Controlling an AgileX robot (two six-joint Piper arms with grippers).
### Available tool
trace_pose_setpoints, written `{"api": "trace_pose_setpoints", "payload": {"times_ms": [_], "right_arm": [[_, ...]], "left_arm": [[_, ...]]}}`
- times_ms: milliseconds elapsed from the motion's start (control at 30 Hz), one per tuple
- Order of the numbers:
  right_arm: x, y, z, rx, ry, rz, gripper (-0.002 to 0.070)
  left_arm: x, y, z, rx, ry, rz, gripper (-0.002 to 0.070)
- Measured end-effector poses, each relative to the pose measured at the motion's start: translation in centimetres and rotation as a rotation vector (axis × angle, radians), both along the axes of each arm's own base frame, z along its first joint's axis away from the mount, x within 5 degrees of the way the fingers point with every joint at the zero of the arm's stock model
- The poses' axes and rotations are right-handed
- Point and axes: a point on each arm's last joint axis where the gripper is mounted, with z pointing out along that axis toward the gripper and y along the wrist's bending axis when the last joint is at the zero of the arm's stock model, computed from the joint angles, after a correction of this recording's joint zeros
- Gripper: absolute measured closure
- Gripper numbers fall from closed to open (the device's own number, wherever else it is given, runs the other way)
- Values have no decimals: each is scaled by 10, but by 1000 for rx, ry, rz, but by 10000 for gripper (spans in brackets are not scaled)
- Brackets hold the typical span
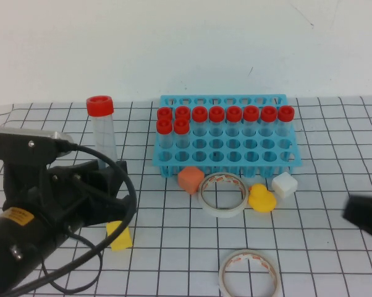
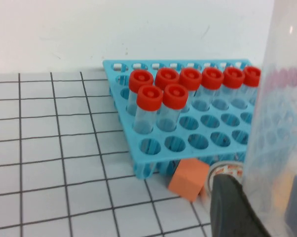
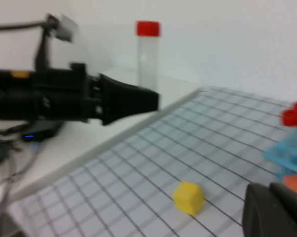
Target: Place the test tubes
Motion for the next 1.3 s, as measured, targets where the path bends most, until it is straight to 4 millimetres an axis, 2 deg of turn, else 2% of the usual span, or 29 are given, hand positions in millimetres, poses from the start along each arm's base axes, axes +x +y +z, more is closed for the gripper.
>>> {"api": "trace_pose_setpoints", "payload": {"times_ms": [100, 200, 300, 400, 500, 633, 733, 967, 1133, 1200, 1300], "right_arm": [[32, 10, 12, 29, 27, 120, 678], [63, 32, 17, 25, 48, 228, 677], [85, 66, 24, -2, 26, 329, 657], [104, 99, 28, -51, 2, 352, 592], [121, 122, 33, -96, -45, 331, 458], [136, 134, 49, -87, -106, 326, 195], [142, 141, 60, -71, -142, 341, 112], [141, 176, 62, -55, -163, 428, 82], [143, 188, 66, -53, -180, 439, 85], [143, 190, 66, -55, -181, 436, 100], [145, 190, 66, -63, -182, 416, 168]], "left_arm": [[1, -1, -1, -34, -2, 1, 464], [3, -5, -1, -37, -20, -27, 464], [5, -10, -1, -48, -52, -62, 464], [6, -15, 0, -41, -102, -111, 464], [6, -18, 2, -34, -132, -152, 464], [5, -20, 3, -32, -148, -171, 464], [5, -21, 3, -21, -162, -185, 464], [4, -22, 6, -25, -198, -203, 464], [4, -22, 7, -29, -208, -206, 464], [4, -22, 7, -27, -209, -207, 464], [4, -22, 7, -28, -208, -207, 464]]}}
